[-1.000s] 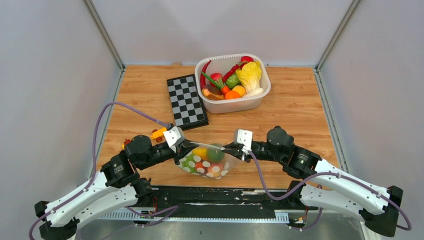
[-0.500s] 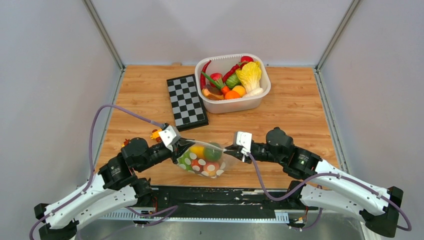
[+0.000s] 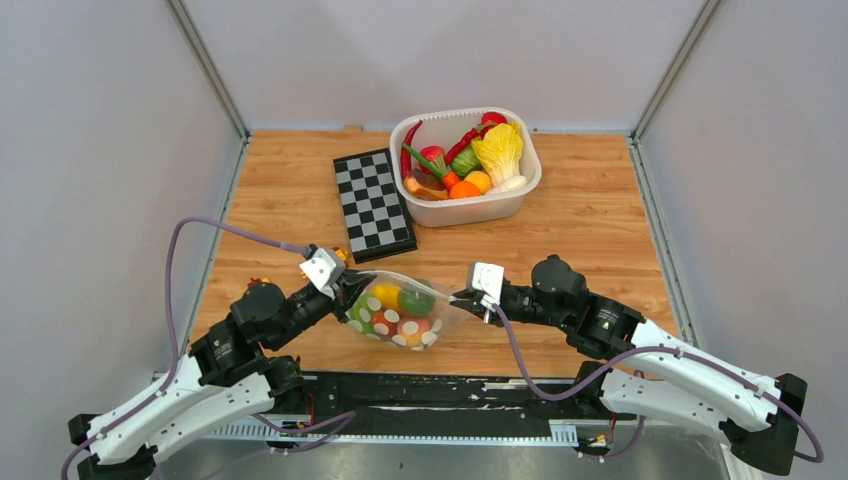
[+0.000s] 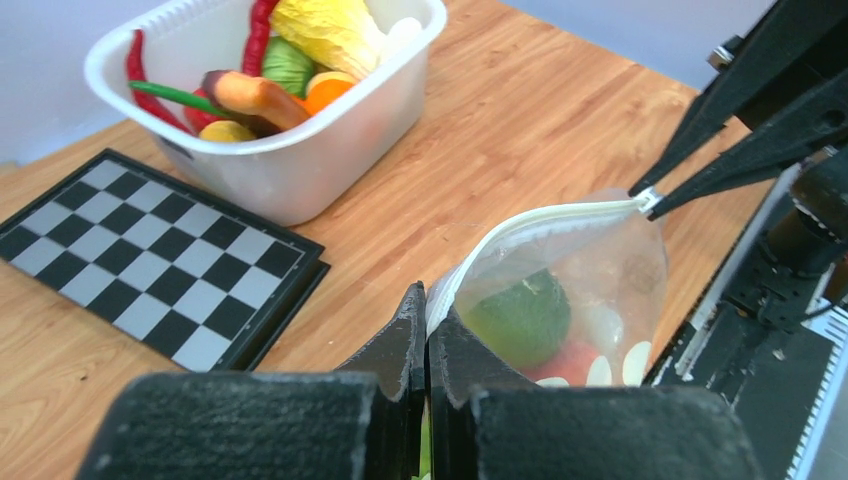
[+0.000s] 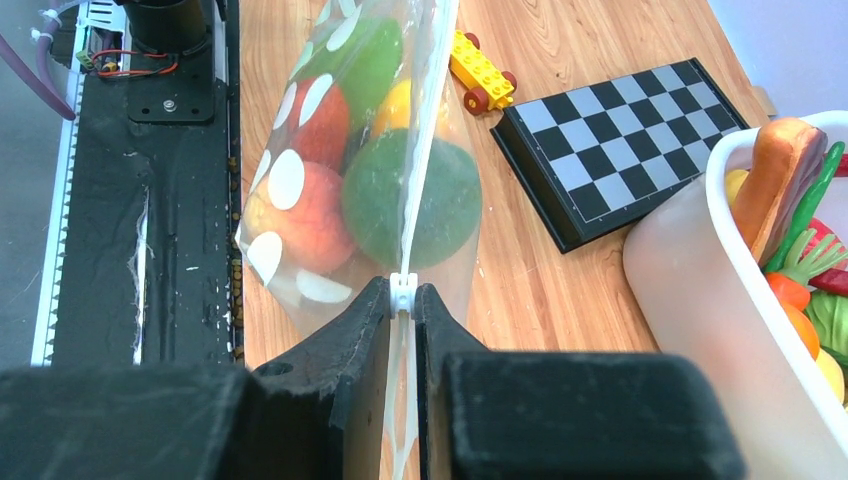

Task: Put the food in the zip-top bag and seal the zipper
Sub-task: Zip the zipper food storage bag at the center of the board.

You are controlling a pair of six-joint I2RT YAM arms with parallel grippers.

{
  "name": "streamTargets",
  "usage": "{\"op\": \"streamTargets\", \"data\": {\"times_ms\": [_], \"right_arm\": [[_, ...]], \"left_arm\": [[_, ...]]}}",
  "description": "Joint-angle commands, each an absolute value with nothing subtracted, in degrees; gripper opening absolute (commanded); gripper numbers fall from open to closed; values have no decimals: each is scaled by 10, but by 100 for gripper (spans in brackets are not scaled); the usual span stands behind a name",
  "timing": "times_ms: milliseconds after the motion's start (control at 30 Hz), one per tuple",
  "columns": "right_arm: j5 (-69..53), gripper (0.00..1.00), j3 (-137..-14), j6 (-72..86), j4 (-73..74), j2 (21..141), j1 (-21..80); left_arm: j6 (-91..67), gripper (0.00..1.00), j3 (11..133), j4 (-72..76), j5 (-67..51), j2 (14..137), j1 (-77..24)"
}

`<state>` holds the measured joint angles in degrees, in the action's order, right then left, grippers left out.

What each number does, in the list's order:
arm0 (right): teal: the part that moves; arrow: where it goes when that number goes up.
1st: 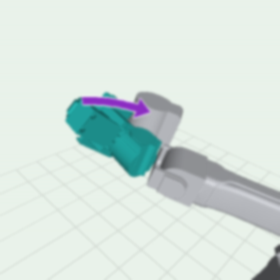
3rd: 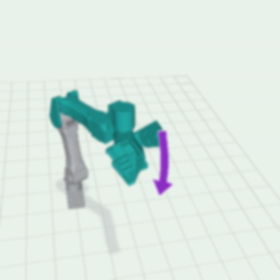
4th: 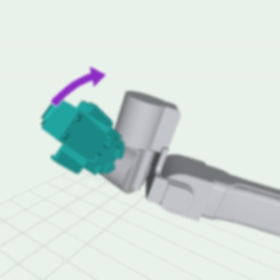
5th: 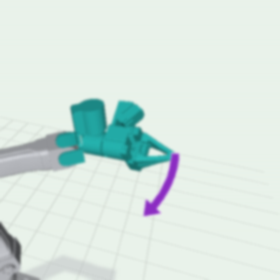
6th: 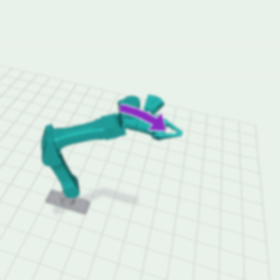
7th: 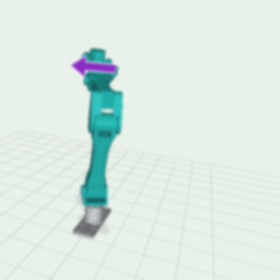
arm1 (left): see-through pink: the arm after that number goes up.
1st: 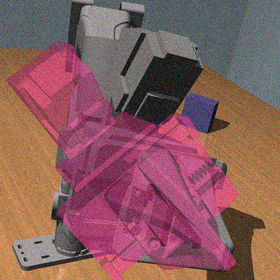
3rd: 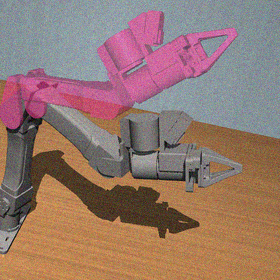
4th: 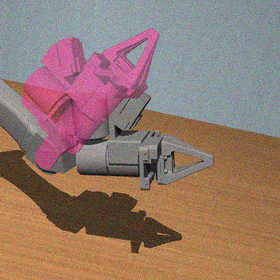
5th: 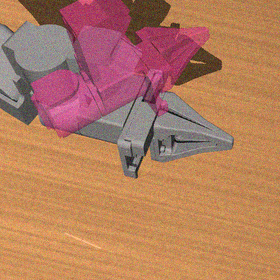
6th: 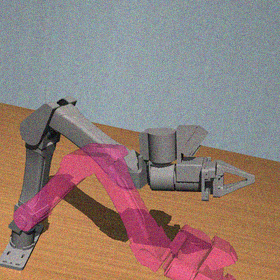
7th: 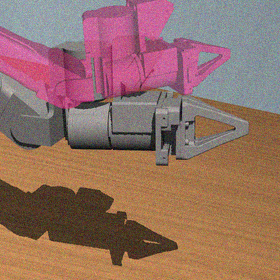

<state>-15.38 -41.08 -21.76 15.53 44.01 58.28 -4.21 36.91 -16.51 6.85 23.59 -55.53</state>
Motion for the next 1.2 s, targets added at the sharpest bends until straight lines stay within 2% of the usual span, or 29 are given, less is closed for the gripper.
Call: {"op": "streamTargets", "data": {"times_ms": [0, 633, 800, 1167], "right_arm": [[-135, 0, -406, -220, 189, 432, 579], [-121, 0, -400, -216, 189, 432, 579], [-122, 0, -400, -214, 186, 432, 579], [-157, 6, -409, -191, 149, 445, 579]], "left_arm": [[-53, 0, 371, -129, 178, 207, -552], [-96, 0, 356, -180, 353, 125, -552], [-95, 0, 355, -183, 343, 125, -552], [-70, 0, 363, -155, 204, 178, -552]]}}
